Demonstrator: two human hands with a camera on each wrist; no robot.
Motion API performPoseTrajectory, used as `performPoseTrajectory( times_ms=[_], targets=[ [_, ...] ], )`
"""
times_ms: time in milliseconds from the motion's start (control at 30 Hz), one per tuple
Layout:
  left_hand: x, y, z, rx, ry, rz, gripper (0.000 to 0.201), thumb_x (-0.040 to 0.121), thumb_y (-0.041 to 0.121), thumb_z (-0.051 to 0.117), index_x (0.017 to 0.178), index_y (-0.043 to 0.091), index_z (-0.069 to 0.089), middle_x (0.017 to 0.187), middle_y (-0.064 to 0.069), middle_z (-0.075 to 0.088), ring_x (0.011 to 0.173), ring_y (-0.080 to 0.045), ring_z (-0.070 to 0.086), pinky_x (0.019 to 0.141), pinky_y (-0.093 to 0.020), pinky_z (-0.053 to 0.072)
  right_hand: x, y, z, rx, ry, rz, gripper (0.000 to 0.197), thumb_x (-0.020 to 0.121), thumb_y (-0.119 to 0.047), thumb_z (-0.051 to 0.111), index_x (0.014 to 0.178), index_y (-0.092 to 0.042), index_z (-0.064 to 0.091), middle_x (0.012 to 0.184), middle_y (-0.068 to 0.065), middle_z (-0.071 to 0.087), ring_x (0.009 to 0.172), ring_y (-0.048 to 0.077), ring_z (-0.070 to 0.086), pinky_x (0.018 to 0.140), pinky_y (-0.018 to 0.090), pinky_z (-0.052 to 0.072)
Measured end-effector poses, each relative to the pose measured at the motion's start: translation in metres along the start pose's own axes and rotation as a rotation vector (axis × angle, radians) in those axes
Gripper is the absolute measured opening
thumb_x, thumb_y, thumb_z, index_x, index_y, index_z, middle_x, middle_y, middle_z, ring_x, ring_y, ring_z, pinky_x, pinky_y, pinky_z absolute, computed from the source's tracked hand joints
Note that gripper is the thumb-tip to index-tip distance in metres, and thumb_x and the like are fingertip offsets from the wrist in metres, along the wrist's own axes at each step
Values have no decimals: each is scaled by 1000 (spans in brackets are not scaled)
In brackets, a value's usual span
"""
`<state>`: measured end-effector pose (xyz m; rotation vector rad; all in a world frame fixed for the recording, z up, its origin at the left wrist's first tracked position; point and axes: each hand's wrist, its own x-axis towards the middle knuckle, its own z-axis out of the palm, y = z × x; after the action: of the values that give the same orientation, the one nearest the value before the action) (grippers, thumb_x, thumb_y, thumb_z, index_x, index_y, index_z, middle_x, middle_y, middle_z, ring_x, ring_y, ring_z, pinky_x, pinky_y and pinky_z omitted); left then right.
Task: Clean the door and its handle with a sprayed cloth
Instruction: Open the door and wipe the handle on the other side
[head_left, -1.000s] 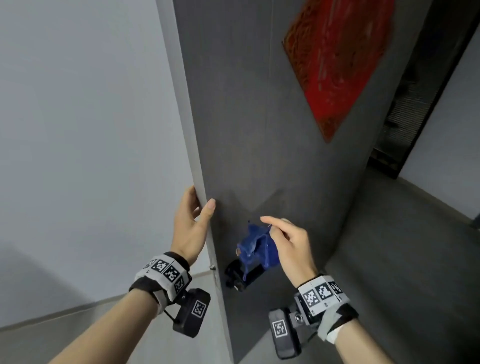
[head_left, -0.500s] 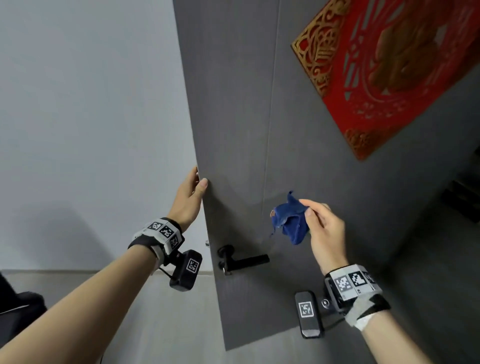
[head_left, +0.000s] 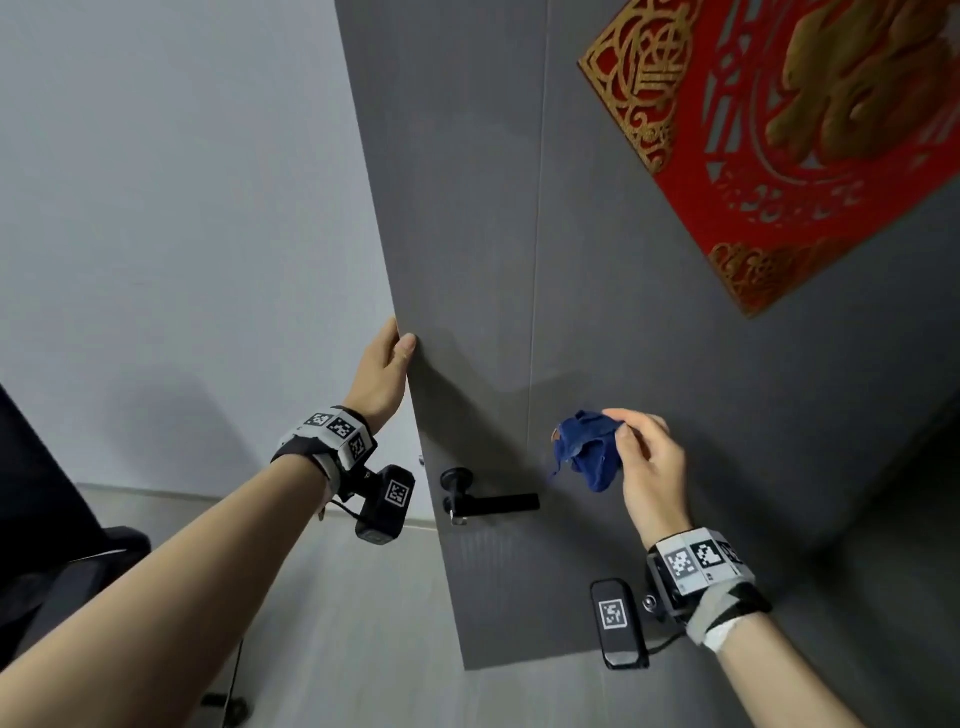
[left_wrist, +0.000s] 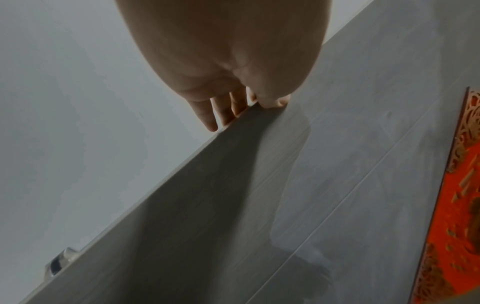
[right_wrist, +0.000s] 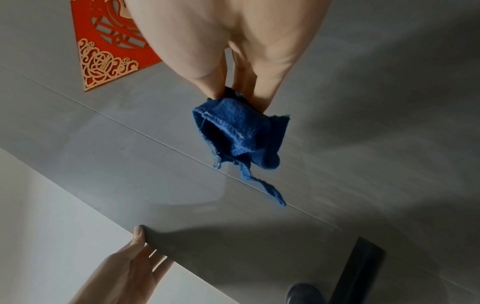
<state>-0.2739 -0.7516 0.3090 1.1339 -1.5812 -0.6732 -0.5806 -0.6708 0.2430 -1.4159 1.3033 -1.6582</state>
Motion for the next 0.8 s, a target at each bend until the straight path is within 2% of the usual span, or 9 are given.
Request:
performPoseTrajectory(
  times_ms=[133,233,300,367,500,600,700,800],
  targets=[
    [-2,3,-5,26,-23,26,42,106,24,39,143,7,47,138,6,59,125,5,53,105,-17,42,0,3,10,27,-8,22,29,101,2,47,104,-16,69,109,6,64,101,12,65,86,18,50],
    [-2,5,-8,7,-26,27,36,107,11,39,141,6,47,130,16,58,114,17,55,95,-8,42,-4,-1,23,55,-20,61,28,102,-1,47,102,-18,69,102,2,70,95,9,66,81,17,51],
    [-2,4,-9,-16,-42,29,36,107,10,39,142,9,47,131,18,59,115,14,57,95,-9,43,-6,-3,32,65,-17,70,27,102,-1,46,99,-17,68,95,-1,72,88,6,66,75,13,50],
    [-1,1,-10,-41,-51,29,38,106,17,41,143,12,48,131,18,62,120,5,59,100,-16,46,-6,-3,40,71,-12,67,26,103,-1,46,97,-16,66,91,-1,71,85,9,65,73,14,50],
    [0,1,-13,-96,-85,20,44,102,29,45,143,16,49,131,6,66,122,-10,62,103,-27,48,-5,-8,56,85,-16,69,27,104,-2,42,96,-15,65,91,-1,72,84,12,65,72,19,51],
    [-3,1,-17,-113,-113,43,42,101,29,46,140,15,51,131,2,66,121,-12,62,104,-30,48,-8,-11,66,67,-4,48,30,105,-3,40,97,-17,65,94,-1,72,91,18,67,77,23,52],
    [-6,2,-20,-123,-136,33,38,100,29,48,136,17,54,128,4,68,116,-13,64,102,-32,50,-9,-22,73,55,16,27,30,106,-5,40,98,-19,66,95,-1,72,95,23,67,81,30,51],
    [-8,2,-24,-138,-160,28,36,99,31,51,132,18,56,124,5,69,111,-13,66,97,-31,52,3,-63,82,45,92,-80,27,105,-3,43,100,-17,66,94,-3,72,92,16,66,81,28,51]
  ],
)
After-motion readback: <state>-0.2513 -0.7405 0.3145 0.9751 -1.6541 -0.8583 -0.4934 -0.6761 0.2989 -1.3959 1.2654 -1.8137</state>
